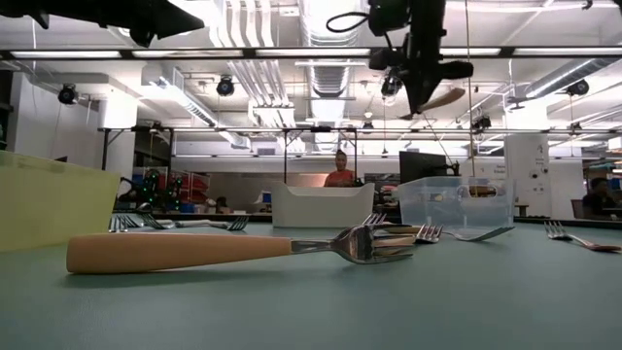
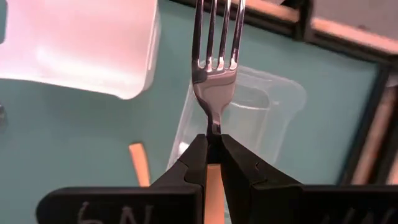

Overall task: Sort silverware by color (type)
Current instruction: Put the light orange fork into the transparent bin

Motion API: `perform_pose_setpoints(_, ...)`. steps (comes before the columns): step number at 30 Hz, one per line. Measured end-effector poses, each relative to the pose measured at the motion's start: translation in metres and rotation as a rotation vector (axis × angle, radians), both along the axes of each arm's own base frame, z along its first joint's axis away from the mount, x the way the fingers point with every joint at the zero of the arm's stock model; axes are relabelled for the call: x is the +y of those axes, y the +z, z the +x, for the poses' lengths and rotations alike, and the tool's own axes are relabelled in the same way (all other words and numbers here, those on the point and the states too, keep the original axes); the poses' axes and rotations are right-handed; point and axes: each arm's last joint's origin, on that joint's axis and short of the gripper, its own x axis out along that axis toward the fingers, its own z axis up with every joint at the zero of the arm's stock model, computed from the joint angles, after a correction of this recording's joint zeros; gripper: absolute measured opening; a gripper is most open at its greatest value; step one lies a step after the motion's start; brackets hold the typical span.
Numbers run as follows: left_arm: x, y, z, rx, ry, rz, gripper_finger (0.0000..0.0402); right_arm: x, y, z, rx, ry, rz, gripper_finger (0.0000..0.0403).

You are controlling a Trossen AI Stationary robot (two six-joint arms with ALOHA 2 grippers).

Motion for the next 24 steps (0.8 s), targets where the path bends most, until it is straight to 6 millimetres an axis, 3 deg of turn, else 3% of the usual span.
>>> perform_pose_setpoints(8, 0.001, -0.002, 0.003, 0.02, 0.002, 0.005, 0.0, -0.001, -0.043, -0.006, -0.106, 0.007, 0.026, 0.0019)
perform_pose_setpoints(14, 0.005, -0.004, 0.009, 0.053, 0.056, 0.032, 0.0, -0.01, -0.076, -0.016, -0.045, -0.034, 0.09, 0.0019)
perform_pose_setpoints(24, 0.011, -0.007, 0.013, 0.068, 0.197, 0.027, 0.0, 0.005, -0.094, -0.035, -0.022, -0.082, 0.175, 0.0019)
